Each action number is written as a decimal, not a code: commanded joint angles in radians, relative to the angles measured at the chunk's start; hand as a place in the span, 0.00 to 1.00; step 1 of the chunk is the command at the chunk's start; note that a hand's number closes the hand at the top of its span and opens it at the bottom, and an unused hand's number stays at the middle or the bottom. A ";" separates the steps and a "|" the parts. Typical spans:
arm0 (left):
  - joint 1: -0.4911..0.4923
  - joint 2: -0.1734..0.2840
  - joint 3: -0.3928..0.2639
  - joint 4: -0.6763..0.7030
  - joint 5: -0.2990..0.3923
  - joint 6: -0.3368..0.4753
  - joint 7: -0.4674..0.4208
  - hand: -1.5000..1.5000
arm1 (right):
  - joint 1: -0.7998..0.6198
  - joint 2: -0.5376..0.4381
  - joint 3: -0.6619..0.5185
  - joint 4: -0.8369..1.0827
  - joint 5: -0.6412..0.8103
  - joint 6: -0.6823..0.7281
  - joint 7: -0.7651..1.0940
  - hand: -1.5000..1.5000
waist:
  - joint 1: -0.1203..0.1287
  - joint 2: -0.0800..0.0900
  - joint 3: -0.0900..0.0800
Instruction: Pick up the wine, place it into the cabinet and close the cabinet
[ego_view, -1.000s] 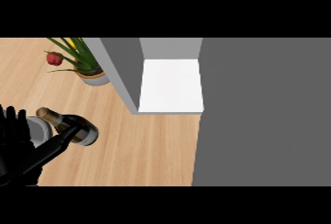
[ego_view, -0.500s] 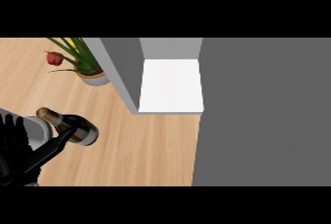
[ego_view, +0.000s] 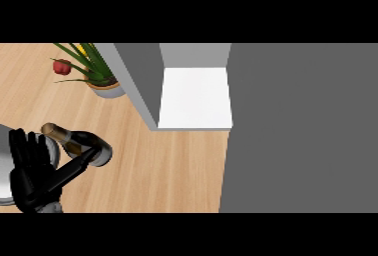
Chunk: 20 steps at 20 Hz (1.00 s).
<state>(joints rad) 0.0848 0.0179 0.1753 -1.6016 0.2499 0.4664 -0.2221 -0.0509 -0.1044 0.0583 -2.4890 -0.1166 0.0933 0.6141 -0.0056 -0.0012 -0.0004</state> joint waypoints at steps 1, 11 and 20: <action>0.018 -0.007 0.036 0.066 0.062 -0.085 -0.080 0.00 | 0.048 0.015 0.028 -0.166 -0.062 -0.020 0.091 0.00 | 0.001 -0.001 0.000; -0.033 -0.016 0.041 0.230 0.076 -0.124 -0.200 0.00 | -0.005 0.041 0.066 -0.092 0.002 -0.027 0.066 0.00 | 0.005 0.000 0.000; -0.143 0.006 0.089 0.396 0.091 -0.130 -0.251 0.00 | -0.023 -0.004 -0.037 -0.220 -0.117 -0.035 0.190 0.00 | -0.010 -0.001 0.000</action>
<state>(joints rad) 0.0070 0.0193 0.2447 -1.2872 0.3392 0.3275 -0.4482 -0.1116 -0.0902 0.0623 -2.4967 -0.1085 0.0731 0.6875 -0.0066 -0.0014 -0.0004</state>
